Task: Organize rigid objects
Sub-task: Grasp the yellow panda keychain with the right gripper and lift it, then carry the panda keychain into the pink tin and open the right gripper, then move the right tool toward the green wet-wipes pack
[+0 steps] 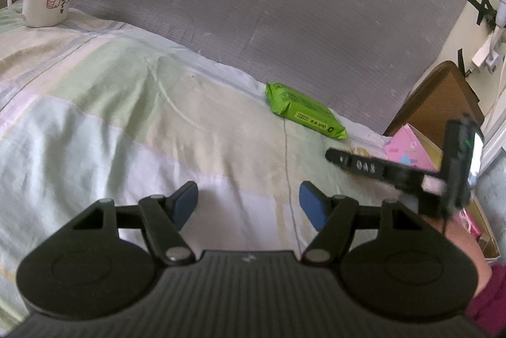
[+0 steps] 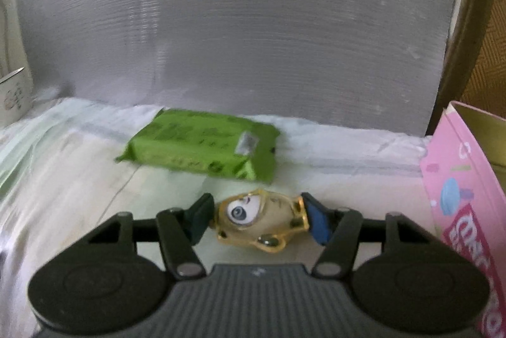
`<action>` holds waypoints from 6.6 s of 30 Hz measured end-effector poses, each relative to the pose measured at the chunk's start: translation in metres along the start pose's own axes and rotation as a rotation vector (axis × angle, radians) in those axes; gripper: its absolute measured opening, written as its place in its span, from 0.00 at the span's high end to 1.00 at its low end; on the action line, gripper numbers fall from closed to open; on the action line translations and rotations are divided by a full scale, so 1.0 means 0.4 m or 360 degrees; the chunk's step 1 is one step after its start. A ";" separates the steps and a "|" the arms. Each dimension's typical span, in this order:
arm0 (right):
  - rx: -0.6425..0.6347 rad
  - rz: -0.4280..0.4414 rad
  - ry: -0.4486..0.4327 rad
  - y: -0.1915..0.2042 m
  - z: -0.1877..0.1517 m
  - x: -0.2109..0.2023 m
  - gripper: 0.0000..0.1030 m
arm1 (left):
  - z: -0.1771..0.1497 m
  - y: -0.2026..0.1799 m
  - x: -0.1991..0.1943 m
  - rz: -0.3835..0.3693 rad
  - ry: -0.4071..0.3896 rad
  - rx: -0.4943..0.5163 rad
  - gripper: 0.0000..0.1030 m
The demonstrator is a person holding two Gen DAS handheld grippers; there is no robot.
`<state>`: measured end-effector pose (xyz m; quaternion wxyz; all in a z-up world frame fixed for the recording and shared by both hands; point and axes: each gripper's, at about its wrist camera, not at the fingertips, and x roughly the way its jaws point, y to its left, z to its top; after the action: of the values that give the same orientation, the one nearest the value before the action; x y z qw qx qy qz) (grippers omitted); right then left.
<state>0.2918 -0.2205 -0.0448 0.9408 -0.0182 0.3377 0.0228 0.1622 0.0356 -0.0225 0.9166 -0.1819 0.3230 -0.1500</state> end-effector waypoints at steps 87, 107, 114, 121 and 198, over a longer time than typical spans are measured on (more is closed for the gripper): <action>-0.0369 0.0538 -0.0218 0.137 -0.361 -0.556 0.41 | -0.204 -0.253 -0.202 -0.0445 0.0311 0.0408 0.39; -0.0311 0.0225 -0.0492 0.030 -0.291 -0.628 0.41 | -0.123 -0.439 -0.158 -0.0588 0.0173 0.0668 0.39; -0.0268 0.0130 -0.0554 -0.033 -0.260 -0.616 0.41 | -0.100 -0.531 -0.123 -0.0640 0.0151 0.0750 0.39; -0.0190 0.0017 -0.0612 -0.131 -0.244 -0.627 0.41 | -0.092 -0.635 -0.080 -0.0722 0.0156 0.0822 0.39; 0.0063 0.0171 -0.0418 0.043 -0.239 -0.510 0.33 | -0.043 -0.147 0.015 0.0236 0.0047 0.0452 0.34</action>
<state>0.0730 -0.2143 0.0112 0.9745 0.0216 0.2127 0.0686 0.1463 -0.0233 -0.0131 0.9368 -0.0239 0.3246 -0.1288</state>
